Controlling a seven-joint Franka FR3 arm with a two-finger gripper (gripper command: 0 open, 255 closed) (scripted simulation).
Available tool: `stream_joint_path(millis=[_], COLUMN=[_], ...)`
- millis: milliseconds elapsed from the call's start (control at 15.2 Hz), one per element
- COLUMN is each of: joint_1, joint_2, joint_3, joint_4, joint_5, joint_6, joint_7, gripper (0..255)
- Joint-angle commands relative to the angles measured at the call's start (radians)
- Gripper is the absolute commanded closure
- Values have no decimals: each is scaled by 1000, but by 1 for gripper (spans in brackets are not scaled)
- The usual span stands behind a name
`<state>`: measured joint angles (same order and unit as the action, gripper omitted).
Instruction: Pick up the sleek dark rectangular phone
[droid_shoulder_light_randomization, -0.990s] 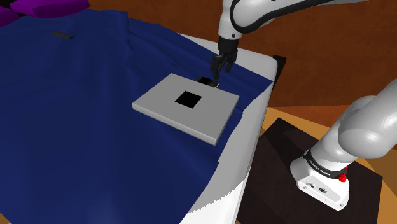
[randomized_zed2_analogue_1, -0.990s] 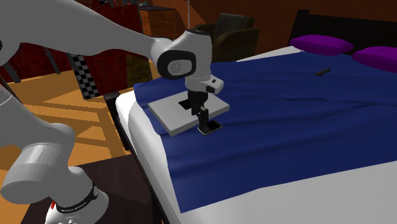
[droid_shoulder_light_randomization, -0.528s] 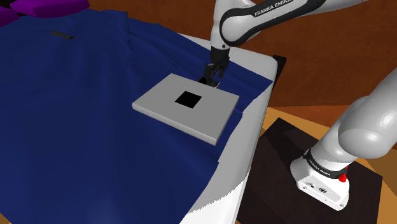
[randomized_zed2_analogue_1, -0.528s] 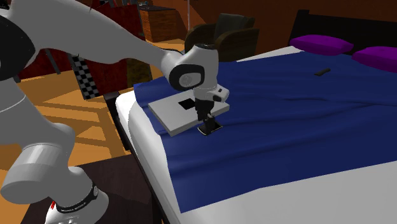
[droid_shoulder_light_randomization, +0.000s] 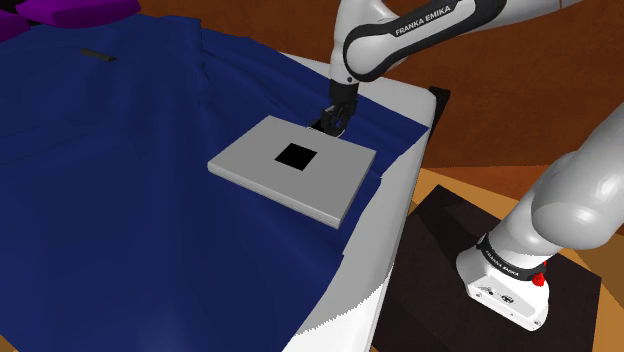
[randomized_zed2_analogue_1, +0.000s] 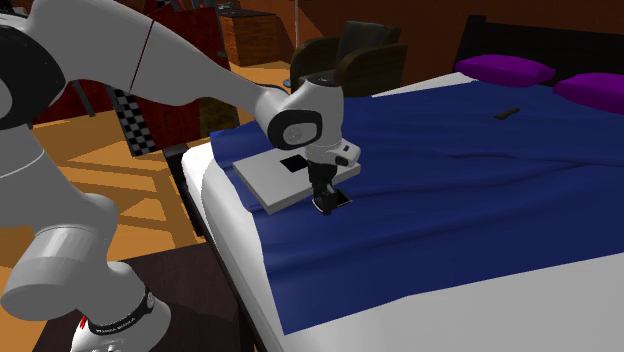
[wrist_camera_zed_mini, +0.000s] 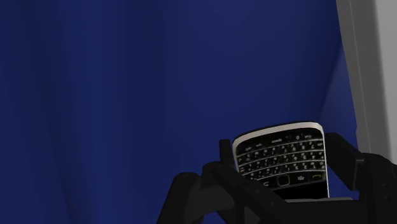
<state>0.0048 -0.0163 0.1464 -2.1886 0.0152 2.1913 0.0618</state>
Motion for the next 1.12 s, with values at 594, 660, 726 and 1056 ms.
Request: stream_joint_path(millis=[594,660,726,1056], joint_1=[1,1,1,1], joint_2=[-26,-31,-37,-60], joint_3=[1,0,0,-1], joint_4=[22,30,38,82], joint_5=[5,6,7,10], joint_6=[-55,-69,-82,-148], joint_7=[-1,-2,-2,-4], gripper=[255,255,255,255])
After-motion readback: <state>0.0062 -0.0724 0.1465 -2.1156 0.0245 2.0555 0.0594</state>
